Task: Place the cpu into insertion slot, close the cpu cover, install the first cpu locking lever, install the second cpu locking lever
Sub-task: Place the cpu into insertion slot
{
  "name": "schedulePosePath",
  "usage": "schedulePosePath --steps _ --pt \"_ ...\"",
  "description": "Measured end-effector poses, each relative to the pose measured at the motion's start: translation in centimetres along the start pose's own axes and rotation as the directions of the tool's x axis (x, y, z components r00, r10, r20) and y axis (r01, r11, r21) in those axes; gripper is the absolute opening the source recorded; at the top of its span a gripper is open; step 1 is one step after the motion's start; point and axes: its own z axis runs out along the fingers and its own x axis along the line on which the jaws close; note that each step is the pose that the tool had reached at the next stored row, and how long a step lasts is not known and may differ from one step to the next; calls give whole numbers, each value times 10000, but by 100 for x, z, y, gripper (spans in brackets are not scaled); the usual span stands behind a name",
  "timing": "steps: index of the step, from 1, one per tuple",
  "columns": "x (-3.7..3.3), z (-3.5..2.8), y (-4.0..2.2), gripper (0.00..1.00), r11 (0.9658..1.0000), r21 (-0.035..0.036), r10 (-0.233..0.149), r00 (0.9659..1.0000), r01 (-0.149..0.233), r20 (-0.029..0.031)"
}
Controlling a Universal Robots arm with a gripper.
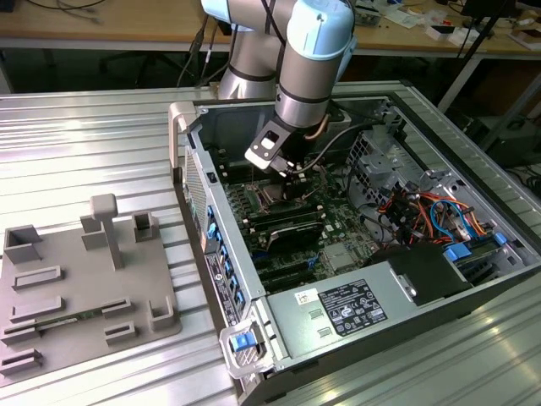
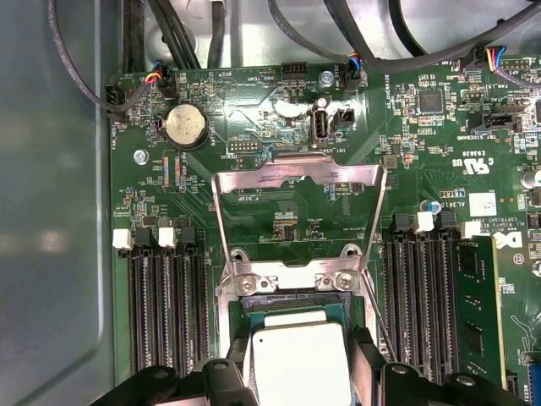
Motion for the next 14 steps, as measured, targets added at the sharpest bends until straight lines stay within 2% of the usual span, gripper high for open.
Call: schedulePosePath --steps 10,11,13,14 --pt "-18 -3 6 54 10000 9 47 10000 -47 -13" --pt "-21 -4 6 54 10000 11 63 10000 -63 -25" --pt "-34 -14 7 54 9999 24 163 9998 -163 -129" --pt "-34 -13 7 54 9997 26 253 9996 -253 -142"
